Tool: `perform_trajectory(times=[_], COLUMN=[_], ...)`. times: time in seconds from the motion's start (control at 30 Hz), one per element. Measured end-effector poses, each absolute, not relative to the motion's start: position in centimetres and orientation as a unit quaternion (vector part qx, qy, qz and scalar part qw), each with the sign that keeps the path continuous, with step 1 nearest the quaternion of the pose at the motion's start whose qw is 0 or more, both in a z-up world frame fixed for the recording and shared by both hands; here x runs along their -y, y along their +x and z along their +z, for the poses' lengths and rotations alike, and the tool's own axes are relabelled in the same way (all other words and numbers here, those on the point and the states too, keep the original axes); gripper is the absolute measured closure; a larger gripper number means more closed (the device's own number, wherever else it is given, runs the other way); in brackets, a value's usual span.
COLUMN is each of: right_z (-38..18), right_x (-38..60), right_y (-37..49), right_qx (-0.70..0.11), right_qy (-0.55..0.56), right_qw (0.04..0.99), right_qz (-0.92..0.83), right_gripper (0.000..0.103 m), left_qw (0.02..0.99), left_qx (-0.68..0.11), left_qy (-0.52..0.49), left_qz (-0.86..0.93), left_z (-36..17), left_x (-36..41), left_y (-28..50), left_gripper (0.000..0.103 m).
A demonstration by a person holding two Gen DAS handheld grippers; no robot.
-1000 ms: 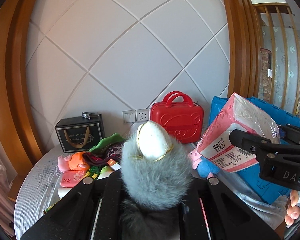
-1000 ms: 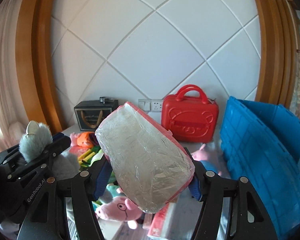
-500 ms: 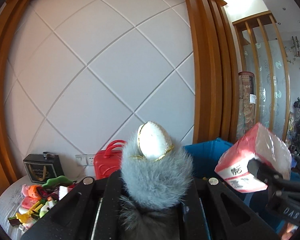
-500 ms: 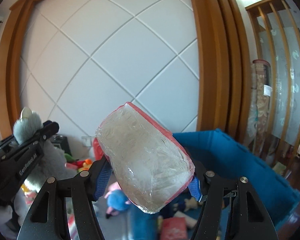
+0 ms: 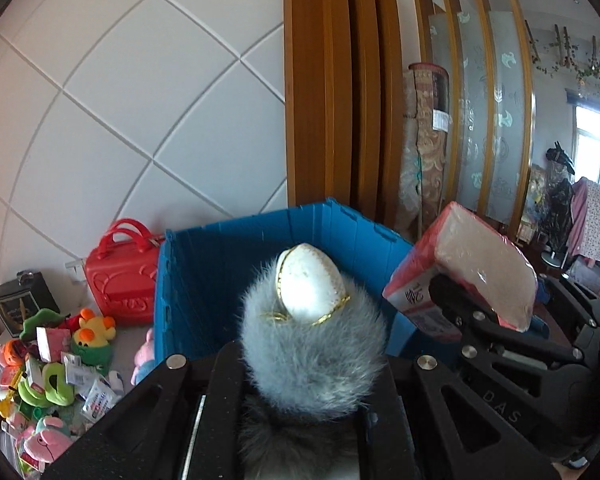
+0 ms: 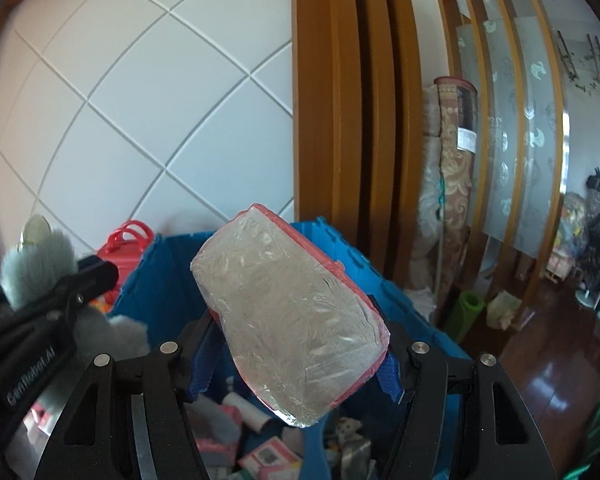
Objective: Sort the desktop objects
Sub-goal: 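Lift the keychain with the left tool while the right tool carries the tissue pack to the crate, then open both tools to drop the keychain and tissue pack into the crate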
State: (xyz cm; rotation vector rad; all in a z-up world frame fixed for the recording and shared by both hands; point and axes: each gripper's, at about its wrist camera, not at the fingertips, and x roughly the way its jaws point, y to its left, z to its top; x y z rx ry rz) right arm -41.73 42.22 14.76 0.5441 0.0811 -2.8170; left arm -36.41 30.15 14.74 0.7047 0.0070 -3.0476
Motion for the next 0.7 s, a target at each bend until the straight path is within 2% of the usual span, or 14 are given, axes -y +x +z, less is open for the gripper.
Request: perform_trajectory(times=[0.27,0.37,0.57,0.67,0.7], right_z=[12.2,12.0,12.2,12.3,12.3], right_x=[-43.7,-43.7,-42.8,-42.6,-42.6], right_y=[-42.3,-42.2,-41.4,-41.6,-41.7], right_qx=[-0.031,-0.028,-0.038,-0.04,-0.04], right_qy=[0.216,0.218,0.214,0.215,0.215], right_qw=[0.148,0.154,0.156,0.155,0.153], right_qz=[-0.965,-0.963,-0.964,-0.963,-0.964], right_gripper=[0.038,0.038,0.037,0.036,0.035], left_qw=[0.032,0.035,0.04,0.044,0.045], left_qx=[-0.004,-0.005,0.0,0.005,0.005], left_qy=[0.253,0.253,0.254,0.247,0.244], left_qz=[-0.967,-0.967,-0.966,-0.968,-0.969], left_z=[12.9,12.9,12.9,13.2,13.2], left_x=[-30.7,-30.5,-30.4,-30.4,-30.4], left_y=[-36.6,-36.4,-36.3,-36.1,-36.0], left_gripper=[0.094,0.09,0.074,0.05,0.046])
